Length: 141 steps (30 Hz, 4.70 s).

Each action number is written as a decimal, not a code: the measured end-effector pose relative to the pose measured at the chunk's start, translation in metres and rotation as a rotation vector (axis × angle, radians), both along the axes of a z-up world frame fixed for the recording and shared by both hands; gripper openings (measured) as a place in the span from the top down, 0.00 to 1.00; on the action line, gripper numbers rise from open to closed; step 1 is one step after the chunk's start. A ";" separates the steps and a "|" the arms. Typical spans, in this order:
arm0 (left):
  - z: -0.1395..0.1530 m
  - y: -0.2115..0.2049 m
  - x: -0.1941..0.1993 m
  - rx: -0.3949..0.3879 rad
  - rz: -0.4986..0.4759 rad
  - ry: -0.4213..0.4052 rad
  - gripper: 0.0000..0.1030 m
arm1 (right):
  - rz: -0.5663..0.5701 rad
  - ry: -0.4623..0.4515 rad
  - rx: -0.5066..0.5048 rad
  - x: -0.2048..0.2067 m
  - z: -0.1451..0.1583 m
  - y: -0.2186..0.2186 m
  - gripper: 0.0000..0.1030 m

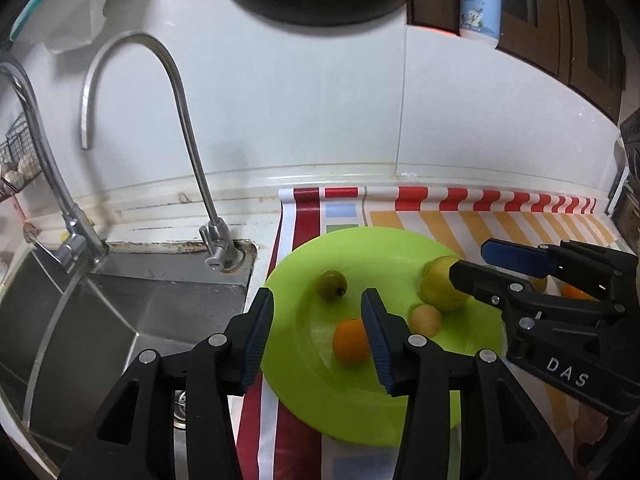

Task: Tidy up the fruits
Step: 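Open both tools to release the orange and kiwi onto the plate, then move both open tools back toward the remaining fruits on the cloth, then grasp the green apple with the left tool while the right tool grasps an orange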

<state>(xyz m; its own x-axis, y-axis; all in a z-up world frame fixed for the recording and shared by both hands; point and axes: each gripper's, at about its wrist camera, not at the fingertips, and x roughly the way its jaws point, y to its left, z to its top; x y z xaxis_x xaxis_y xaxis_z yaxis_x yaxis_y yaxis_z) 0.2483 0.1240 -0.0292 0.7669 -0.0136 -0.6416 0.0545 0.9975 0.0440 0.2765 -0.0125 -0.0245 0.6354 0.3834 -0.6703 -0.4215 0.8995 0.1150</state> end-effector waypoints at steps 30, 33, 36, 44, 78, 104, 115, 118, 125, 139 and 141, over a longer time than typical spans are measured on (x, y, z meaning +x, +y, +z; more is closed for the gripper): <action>0.051 -0.084 -0.103 0.000 -0.109 -0.123 0.37 | -0.153 -0.099 0.020 -0.110 0.051 -0.104 0.60; 0.054 -0.092 -0.112 0.003 -0.107 -0.140 0.35 | -0.168 -0.106 0.025 -0.118 0.053 -0.113 0.60; 0.056 -0.098 -0.117 0.008 -0.099 -0.151 0.34 | -0.174 -0.110 0.025 -0.123 0.055 -0.120 0.60; 0.055 -0.119 -0.126 -0.023 -0.091 -0.146 0.33 | -0.194 -0.113 0.025 -0.137 0.055 -0.144 0.59; -0.034 -0.244 -0.100 -0.077 -0.227 0.061 0.28 | -0.214 0.024 -0.070 -0.120 -0.014 -0.246 0.58; -0.066 -0.256 -0.064 -0.075 -0.242 0.154 0.51 | -0.185 0.109 -0.129 -0.067 -0.059 -0.257 0.58; -0.066 -0.257 -0.061 -0.075 -0.259 0.157 0.51 | -0.190 0.117 -0.134 -0.060 -0.064 -0.255 0.62; -0.065 -0.257 -0.063 -0.078 -0.257 0.158 0.51 | -0.193 0.108 -0.129 -0.064 -0.062 -0.255 0.62; -0.057 -0.253 -0.068 -0.080 -0.244 0.128 0.51 | -0.194 0.094 -0.121 -0.075 -0.055 -0.253 0.62; -0.032 -0.239 -0.094 -0.078 -0.254 0.058 0.52 | -0.211 0.043 -0.098 -0.111 -0.024 -0.241 0.62; -0.028 -0.235 -0.100 -0.076 -0.253 0.050 0.51 | -0.214 0.037 -0.093 -0.116 -0.020 -0.239 0.62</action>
